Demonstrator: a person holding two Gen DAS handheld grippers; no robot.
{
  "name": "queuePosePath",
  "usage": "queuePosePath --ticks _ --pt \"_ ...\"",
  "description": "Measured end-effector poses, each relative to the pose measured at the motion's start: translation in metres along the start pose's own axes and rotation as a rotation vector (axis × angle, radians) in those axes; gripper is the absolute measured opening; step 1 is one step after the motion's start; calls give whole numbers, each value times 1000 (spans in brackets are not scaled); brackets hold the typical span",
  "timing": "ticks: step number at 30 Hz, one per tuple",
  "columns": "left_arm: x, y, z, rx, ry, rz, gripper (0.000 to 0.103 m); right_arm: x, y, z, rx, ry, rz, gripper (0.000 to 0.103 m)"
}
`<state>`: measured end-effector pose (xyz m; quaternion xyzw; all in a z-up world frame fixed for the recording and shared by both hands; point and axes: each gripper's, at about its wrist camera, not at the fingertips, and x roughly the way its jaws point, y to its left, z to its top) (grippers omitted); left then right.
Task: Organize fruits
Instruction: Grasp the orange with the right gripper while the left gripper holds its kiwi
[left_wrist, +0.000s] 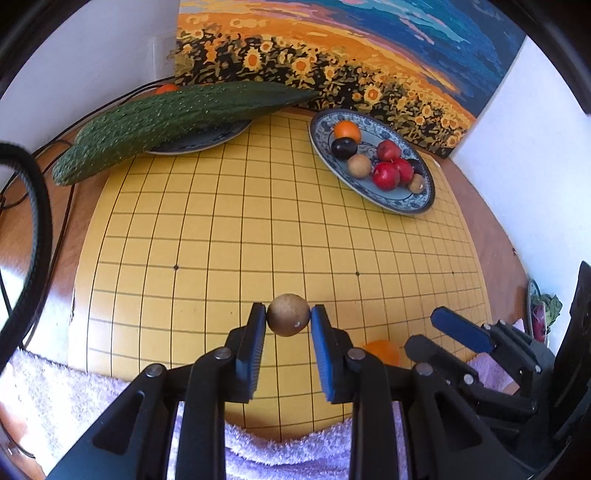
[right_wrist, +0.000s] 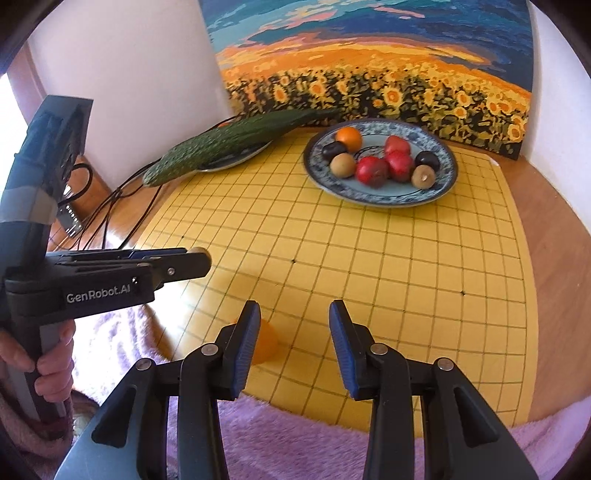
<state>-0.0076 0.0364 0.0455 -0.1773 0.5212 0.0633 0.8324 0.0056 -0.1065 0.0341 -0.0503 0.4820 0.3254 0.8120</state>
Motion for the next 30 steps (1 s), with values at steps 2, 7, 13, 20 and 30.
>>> queuePosePath --ticks 2,7,13,20,30 --pt "0 1 -3 -2 2 3 26 0 3 -2 -6 3 6 41" --pt "-3 3 -10 -6 6 7 26 1 8 -6 -8 11 25 41" --pt "-5 7 -18 -12 10 15 26 6 18 -10 -33 18 44 41" --pt "-10 13 -23 -25 9 22 26 17 24 -14 -62 38 13 41" --pt "-11 8 -22 -8 7 7 26 21 19 -14 -47 62 9 36"
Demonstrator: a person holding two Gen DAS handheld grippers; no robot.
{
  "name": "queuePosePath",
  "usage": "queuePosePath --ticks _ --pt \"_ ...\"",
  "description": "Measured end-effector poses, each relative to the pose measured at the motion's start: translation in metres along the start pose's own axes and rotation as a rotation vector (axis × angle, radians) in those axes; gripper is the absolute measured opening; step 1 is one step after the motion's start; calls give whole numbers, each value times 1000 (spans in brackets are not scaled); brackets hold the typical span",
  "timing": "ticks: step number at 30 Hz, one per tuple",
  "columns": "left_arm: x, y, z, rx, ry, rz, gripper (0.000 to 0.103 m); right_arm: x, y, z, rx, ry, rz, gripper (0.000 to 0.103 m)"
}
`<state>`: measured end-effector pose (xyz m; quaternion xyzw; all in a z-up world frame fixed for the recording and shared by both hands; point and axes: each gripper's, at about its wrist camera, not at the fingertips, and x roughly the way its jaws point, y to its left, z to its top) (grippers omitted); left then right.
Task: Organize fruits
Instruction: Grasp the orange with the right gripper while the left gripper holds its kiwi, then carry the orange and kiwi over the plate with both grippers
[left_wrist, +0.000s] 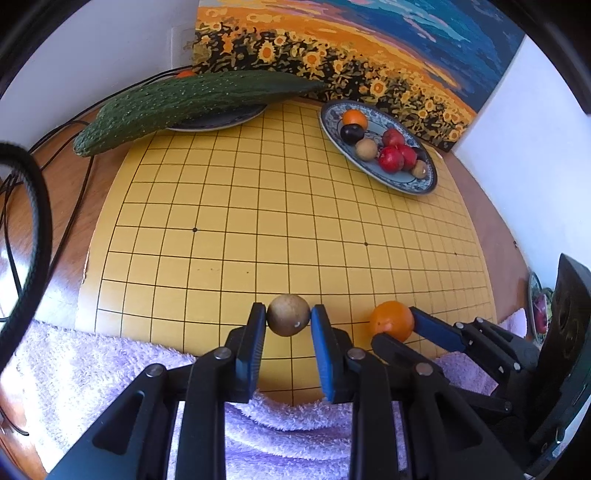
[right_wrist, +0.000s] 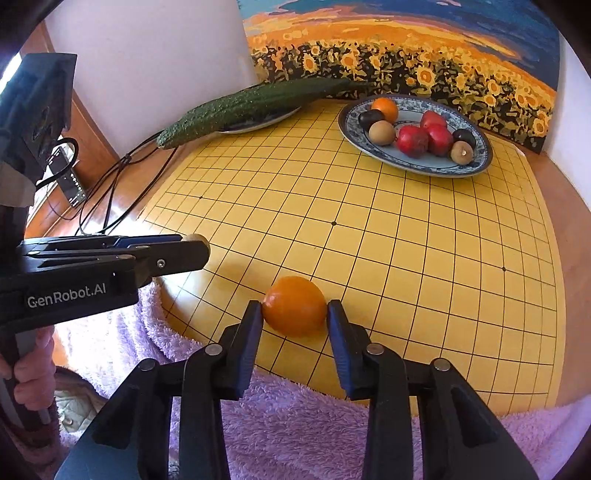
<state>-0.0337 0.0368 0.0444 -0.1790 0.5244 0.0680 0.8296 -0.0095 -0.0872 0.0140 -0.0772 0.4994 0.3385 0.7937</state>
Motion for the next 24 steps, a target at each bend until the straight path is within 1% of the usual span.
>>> queuePosePath --ticks 3,11,24 --pt "-1 -3 2 9 -4 -7 26 -5 -3 1 14 -15 8 36" --pt "-3 -16 12 40 -23 -29 26 -16 -16 7 42 -57 -4 36" --pt "-3 -44 39 102 -60 -55 26 -33 -46 29 80 -118 -49 36"
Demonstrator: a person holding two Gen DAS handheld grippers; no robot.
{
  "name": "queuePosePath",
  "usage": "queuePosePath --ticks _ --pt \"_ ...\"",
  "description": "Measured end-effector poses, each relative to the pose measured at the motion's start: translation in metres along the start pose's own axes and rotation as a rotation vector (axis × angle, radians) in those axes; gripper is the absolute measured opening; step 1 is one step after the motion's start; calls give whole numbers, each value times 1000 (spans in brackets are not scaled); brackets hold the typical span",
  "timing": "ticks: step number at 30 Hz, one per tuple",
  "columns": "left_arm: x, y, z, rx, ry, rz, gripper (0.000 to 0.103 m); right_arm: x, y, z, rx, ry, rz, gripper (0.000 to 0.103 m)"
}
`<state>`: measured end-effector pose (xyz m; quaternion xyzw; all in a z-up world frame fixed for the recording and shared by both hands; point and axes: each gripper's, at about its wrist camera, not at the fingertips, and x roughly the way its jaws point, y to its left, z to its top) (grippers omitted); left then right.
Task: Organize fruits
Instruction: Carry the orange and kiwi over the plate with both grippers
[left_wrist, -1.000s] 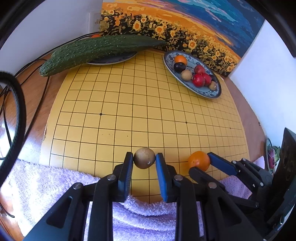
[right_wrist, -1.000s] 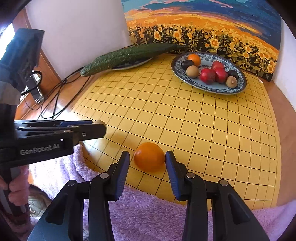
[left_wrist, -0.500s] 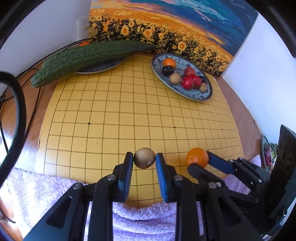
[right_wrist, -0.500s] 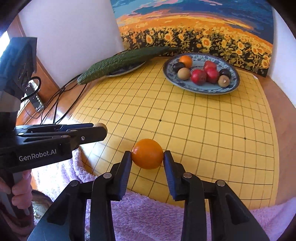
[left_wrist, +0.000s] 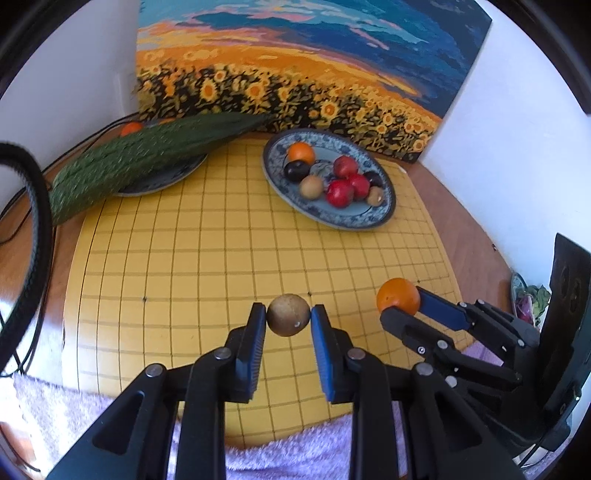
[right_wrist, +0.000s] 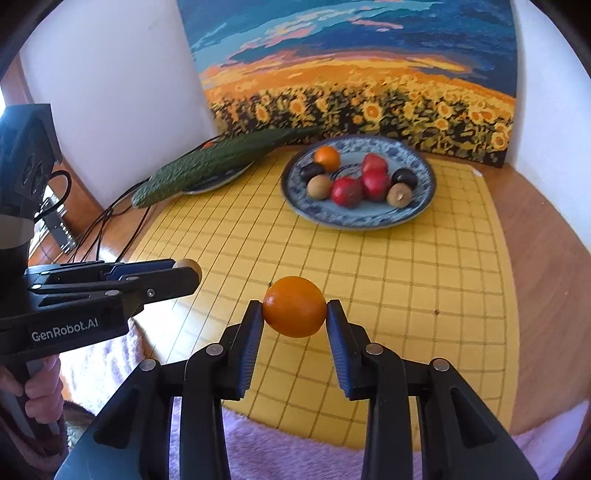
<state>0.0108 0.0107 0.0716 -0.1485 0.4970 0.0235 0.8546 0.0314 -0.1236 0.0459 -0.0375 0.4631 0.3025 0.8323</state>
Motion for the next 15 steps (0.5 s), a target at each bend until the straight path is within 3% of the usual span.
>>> queuePosePath --ticks 15 --pt "47 -28 68 52 -45 -8 26 25 -36 49 -1 -47 -58 36"
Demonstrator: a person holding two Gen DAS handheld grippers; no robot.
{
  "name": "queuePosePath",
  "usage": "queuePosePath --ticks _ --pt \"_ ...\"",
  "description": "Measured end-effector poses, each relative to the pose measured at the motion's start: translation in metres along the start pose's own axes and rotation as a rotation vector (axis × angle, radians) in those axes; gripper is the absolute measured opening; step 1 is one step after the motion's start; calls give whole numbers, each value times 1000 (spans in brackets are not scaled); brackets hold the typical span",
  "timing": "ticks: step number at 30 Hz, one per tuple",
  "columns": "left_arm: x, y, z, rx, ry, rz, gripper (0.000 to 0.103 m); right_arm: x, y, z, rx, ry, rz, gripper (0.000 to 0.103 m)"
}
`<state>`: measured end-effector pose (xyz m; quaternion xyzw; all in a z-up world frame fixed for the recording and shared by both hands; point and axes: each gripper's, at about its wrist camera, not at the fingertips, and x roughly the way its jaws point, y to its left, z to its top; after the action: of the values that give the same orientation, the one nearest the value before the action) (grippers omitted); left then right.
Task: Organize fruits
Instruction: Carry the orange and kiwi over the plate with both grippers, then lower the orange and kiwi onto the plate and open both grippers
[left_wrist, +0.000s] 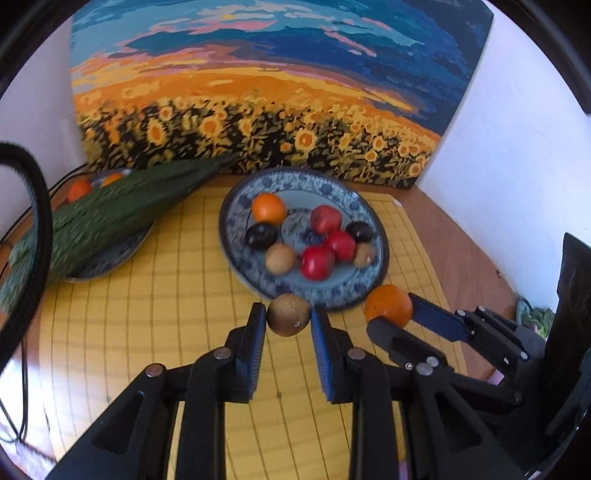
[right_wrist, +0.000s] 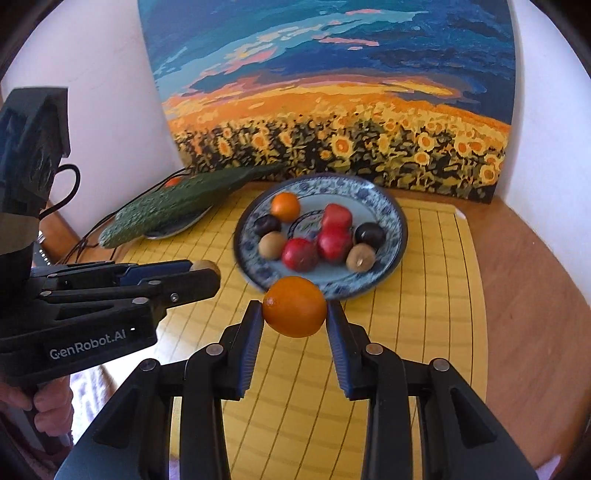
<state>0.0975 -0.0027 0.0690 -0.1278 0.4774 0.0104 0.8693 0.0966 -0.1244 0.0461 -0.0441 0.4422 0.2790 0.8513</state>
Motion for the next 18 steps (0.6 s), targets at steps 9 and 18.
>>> queuePosePath --ticks 9,18 --pt "37 1 13 -1 54 13 26 30 -23 15 10 30 -17 36" --pt "39 1 16 -3 53 33 34 31 -25 18 19 13 -11 42"
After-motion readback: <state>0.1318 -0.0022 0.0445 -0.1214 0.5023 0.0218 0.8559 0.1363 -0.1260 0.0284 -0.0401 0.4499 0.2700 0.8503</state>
